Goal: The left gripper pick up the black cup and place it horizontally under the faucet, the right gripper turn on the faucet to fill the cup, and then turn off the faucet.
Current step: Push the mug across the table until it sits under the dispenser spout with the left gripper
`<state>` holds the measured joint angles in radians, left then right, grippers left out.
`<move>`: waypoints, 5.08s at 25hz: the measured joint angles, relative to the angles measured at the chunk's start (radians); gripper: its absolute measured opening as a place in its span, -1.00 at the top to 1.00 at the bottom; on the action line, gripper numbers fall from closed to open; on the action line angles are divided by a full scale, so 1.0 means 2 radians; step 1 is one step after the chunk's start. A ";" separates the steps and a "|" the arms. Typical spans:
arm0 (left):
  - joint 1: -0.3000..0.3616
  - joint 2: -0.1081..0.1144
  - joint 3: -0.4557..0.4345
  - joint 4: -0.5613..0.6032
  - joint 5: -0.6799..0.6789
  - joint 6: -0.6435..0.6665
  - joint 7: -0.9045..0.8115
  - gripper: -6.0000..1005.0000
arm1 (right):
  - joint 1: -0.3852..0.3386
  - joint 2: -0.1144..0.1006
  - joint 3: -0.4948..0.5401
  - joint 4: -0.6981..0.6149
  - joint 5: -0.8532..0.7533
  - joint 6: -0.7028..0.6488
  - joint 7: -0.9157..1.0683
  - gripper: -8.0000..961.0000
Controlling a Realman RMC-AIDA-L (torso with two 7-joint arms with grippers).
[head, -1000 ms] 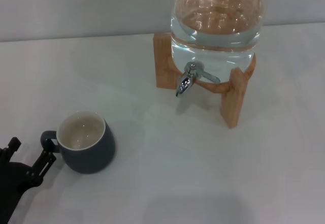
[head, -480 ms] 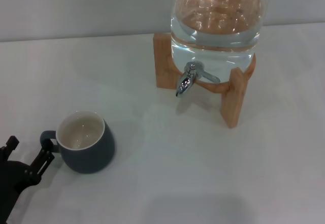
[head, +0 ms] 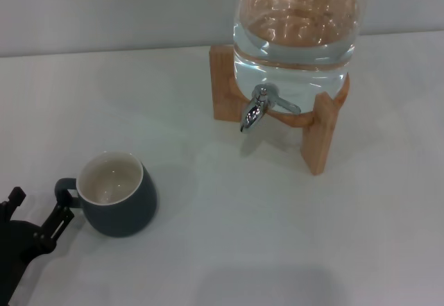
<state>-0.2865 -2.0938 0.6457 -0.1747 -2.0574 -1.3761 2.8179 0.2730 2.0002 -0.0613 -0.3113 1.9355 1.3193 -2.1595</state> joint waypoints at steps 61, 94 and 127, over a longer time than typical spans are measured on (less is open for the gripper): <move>-0.021 0.000 0.003 0.000 0.018 0.025 -0.007 0.63 | 0.002 0.000 0.000 0.000 0.000 0.000 0.000 -0.75; -0.025 0.000 0.001 0.000 0.031 0.025 -0.007 0.72 | 0.005 0.000 0.000 -0.001 0.000 -0.002 -0.002 -0.75; -0.060 0.002 0.003 0.002 0.033 0.005 -0.012 0.72 | 0.003 0.000 -0.002 0.000 0.000 0.001 0.000 -0.75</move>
<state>-0.4071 -2.0908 0.6521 -0.1717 -1.9918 -1.3669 2.7949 0.2780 2.0003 -0.0657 -0.3113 1.9359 1.3207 -2.1597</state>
